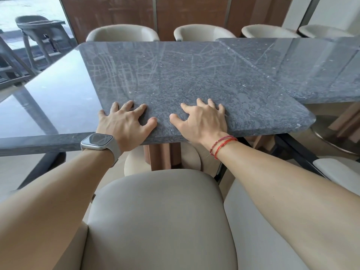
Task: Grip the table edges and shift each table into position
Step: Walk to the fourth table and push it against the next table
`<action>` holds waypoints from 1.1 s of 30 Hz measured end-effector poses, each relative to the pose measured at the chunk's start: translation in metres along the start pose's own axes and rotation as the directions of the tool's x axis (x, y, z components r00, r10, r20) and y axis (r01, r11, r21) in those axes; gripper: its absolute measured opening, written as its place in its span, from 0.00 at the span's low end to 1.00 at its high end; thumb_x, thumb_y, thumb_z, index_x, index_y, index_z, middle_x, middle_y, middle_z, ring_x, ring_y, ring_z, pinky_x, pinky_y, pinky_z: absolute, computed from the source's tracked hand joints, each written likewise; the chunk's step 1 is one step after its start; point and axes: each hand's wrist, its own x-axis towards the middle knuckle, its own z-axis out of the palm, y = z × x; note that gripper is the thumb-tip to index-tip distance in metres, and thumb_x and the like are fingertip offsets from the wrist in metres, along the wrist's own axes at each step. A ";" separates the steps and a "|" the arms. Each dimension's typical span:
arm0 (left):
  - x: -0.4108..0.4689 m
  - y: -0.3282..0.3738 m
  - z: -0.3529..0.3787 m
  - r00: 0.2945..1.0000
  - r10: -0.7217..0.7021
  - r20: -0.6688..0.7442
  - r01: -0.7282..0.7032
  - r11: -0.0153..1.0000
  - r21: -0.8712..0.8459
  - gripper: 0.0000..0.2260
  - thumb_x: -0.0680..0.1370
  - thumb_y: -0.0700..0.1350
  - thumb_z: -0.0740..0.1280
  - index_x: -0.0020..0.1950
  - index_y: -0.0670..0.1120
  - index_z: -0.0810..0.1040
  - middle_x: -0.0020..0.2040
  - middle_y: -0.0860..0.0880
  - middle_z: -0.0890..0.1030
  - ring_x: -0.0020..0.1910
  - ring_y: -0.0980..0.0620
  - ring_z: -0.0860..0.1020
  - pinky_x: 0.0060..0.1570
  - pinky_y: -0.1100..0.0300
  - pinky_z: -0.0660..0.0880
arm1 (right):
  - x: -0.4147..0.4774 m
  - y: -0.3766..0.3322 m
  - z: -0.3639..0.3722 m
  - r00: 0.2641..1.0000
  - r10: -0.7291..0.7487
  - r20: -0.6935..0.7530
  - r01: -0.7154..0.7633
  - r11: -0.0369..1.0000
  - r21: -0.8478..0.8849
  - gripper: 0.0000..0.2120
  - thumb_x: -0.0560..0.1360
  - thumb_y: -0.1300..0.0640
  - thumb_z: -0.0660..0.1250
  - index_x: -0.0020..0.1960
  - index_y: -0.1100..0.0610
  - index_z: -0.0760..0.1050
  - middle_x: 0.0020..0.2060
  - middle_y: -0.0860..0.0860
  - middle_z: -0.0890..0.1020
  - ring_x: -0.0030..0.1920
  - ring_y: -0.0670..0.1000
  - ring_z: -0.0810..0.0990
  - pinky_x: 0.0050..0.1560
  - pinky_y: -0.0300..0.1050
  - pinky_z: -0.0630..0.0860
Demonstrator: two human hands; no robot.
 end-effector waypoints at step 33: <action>0.033 -0.002 0.007 1.000 -0.023 0.008 0.023 1.000 0.021 0.39 0.70 0.73 0.39 0.76 0.63 0.66 0.75 0.54 0.69 0.73 0.44 0.65 0.68 0.37 0.61 | 0.034 0.000 0.007 1.000 -0.009 -0.002 0.009 1.000 0.013 0.32 0.75 0.29 0.54 0.73 0.43 0.73 0.75 0.58 0.70 0.77 0.64 0.62 0.76 0.67 0.53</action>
